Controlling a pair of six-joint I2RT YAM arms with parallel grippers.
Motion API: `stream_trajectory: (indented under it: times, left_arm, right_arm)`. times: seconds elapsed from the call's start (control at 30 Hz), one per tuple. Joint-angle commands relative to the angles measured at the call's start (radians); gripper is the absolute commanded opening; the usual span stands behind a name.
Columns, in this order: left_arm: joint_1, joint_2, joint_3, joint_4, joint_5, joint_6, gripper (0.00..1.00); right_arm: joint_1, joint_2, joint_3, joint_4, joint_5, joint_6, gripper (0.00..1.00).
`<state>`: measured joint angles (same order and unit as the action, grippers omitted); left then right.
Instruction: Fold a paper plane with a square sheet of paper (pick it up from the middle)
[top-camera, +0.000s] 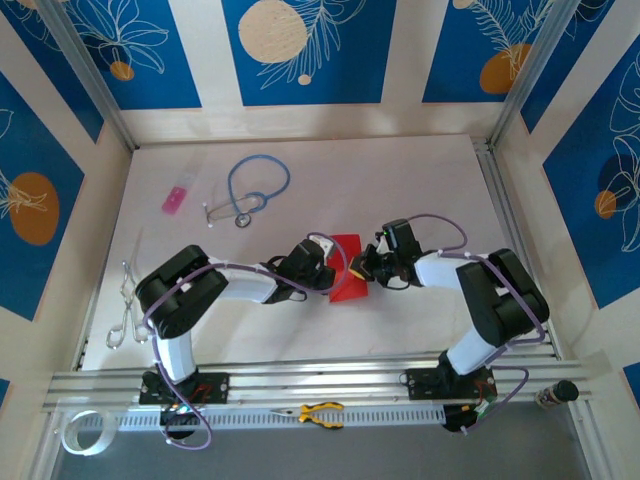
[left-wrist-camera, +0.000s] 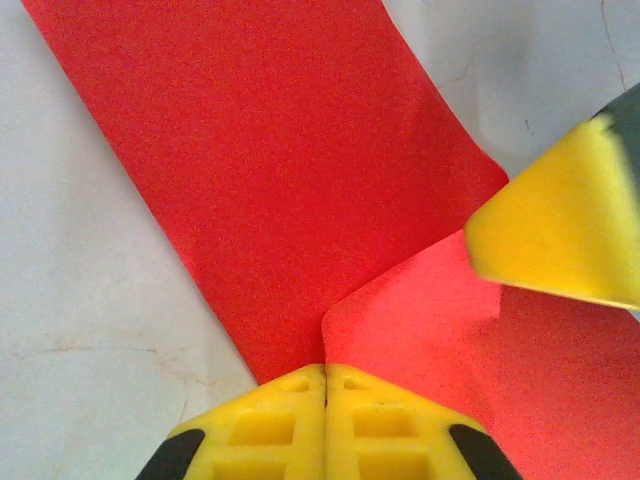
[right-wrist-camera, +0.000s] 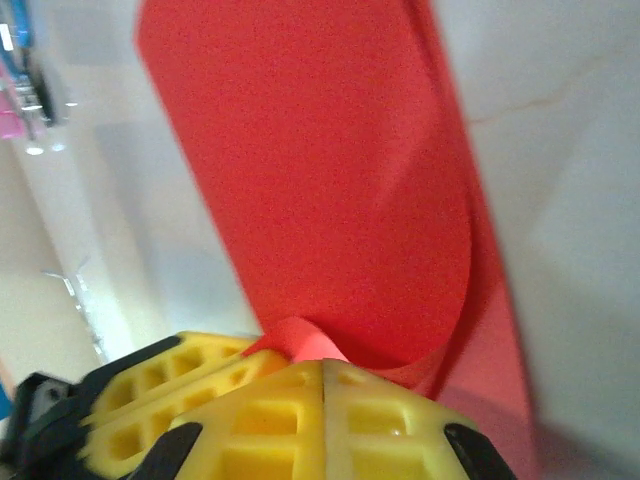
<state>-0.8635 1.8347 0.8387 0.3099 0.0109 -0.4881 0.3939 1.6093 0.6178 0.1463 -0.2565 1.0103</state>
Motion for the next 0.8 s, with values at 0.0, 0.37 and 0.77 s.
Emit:
stream_trajectory:
  times: [0.0,0.37,0.77]
  left_arm:
    - [0.014,0.022,-0.008,-0.049,0.021,0.018,0.0]
    - [0.014,0.021,-0.014,-0.049,0.021,0.02,0.0]
    - [0.015,0.023,-0.009,-0.053,0.026,0.025,0.0]
  right_arm:
    - [-0.002,0.032,0.006,-0.055,0.06,-0.021,0.0]
    - [-0.042,-0.038,0.064,-0.104,-0.021,-0.04,0.0]
    - [-0.075,0.057,0.015,-0.075,0.054,-0.028,0.0]
